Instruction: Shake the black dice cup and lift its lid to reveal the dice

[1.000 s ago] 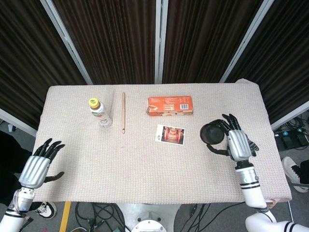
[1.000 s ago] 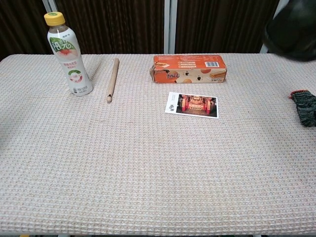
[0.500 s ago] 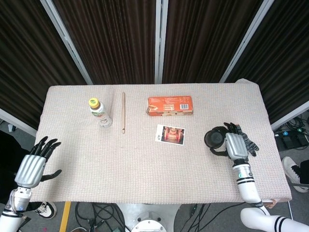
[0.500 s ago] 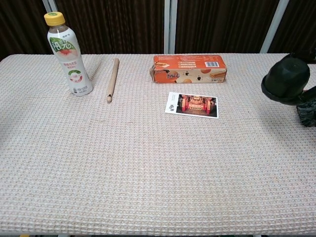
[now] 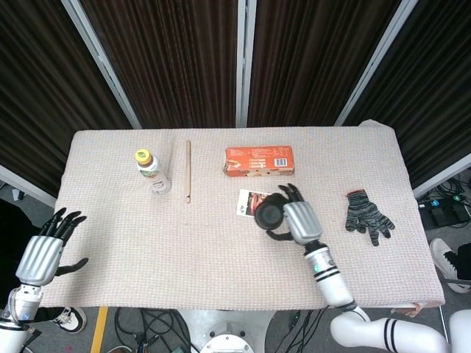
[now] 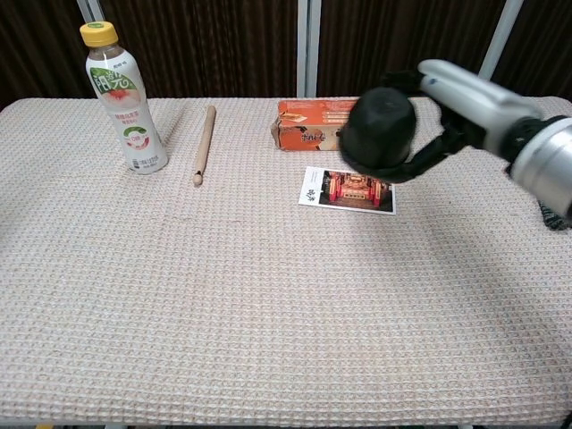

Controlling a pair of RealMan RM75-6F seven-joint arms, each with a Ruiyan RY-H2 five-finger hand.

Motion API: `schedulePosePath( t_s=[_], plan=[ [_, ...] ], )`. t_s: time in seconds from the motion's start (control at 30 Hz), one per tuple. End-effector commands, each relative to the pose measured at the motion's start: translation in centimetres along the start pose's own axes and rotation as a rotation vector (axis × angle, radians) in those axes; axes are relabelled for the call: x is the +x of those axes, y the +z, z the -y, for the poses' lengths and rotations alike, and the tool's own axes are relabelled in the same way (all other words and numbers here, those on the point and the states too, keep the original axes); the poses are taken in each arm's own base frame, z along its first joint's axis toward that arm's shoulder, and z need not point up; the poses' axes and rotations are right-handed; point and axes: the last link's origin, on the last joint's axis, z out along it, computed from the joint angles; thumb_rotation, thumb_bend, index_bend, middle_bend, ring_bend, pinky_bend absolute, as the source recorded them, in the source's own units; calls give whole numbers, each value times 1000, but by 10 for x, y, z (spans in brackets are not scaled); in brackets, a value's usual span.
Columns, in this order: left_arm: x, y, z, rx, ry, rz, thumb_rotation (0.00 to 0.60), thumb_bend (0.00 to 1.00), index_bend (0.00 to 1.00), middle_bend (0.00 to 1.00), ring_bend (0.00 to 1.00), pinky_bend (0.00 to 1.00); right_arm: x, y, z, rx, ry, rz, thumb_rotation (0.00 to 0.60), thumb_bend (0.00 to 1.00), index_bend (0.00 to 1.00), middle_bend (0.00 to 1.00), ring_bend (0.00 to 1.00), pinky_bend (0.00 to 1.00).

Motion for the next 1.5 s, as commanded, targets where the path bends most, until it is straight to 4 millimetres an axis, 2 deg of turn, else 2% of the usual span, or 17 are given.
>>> schedulePosePath(
  t_s=[0.03, 0.1, 0.13, 0.3, 0.4, 0.47, 0.63, 0.7, 0.73, 0.83, 0.97, 1.03, 1.1, 1.17, 1.3, 1.4, 1.5],
  plan=[
    [-3, 1, -3, -3, -6, 1, 600, 123, 167, 120, 0, 192, 47, -40, -102, -289, -113, -5, 600, 159, 346, 435, 84, 0],
    [-6, 2, -5, -8, -11, 4, 600, 123, 167, 120, 0, 192, 44, -41, -101, -289, -77, 19, 600, 164, 346, 435, 82, 0],
    [-7, 2, -7, -14, -9, 8, 600, 123, 167, 120, 0, 192, 37, -35, -89, -246, -71, 44, 600, 168, 346, 435, 82, 0],
    [-4, 1, -4, -6, 0, 3, 600, 123, 167, 120, 0, 192, -18, 0, 20, 51, 14, 190, 600, 171, 346, 435, 85, 0],
    [1, 0, 1, 10, 2, -11, 600, 124, 167, 120, 0, 192, -24, 4, 39, 90, 1, 184, 600, 170, 343, 435, 86, 0],
    [2, 0, 4, 18, -1, -11, 600, 124, 167, 120, 0, 192, -11, 0, 20, 28, -24, 127, 600, 169, 342, 436, 87, 0],
    [-3, -1, 8, 24, -8, 9, 600, 124, 167, 120, 0, 192, 50, -39, -89, -286, -35, -12, 600, 170, 341, 436, 85, 0],
    [-4, 0, 6, 18, -13, 3, 600, 124, 167, 120, 0, 192, 58, -54, -112, -341, -11, 26, 600, 170, 341, 435, 83, 0],
    [-5, 1, 5, 16, -15, 1, 600, 123, 167, 120, 0, 192, 55, -56, -113, -334, 3, 54, 600, 170, 341, 434, 82, 0],
    [-6, 1, 3, 9, -11, 3, 600, 124, 167, 120, 0, 192, 24, -38, -81, -204, 32, 160, 600, 171, 341, 433, 82, 0],
    [-4, 1, 6, 22, -7, -2, 600, 124, 167, 120, 0, 192, -27, -6, 3, 32, 59, 258, 600, 171, 341, 433, 83, 0],
    [-1, 2, 7, 28, -4, -7, 600, 124, 167, 120, 0, 192, -36, 2, 35, 109, 63, 239, 600, 170, 338, 433, 85, 0],
    [-2, 4, 8, 29, -2, -4, 600, 124, 167, 120, 0, 192, -33, 4, 43, 125, 32, 203, 600, 170, 337, 433, 86, 0],
    [-4, 4, 7, 28, -3, 3, 600, 124, 167, 120, 0, 192, -22, 1, 31, 83, 11, 166, 600, 170, 337, 433, 86, 0],
    [-12, 4, 6, 22, -8, 24, 600, 124, 167, 120, 0, 192, 18, -22, -37, -108, -6, 87, 600, 170, 337, 434, 85, 0],
    [-13, 3, 5, 20, 2, 28, 600, 123, 167, 120, 0, 192, 50, -52, -99, -270, -5, 35, 600, 171, 337, 433, 84, 0],
    [-12, 4, 4, 21, 5, 23, 600, 123, 167, 120, 0, 192, 57, -67, -122, -319, 12, 38, 600, 171, 336, 433, 83, 0]
  ],
)
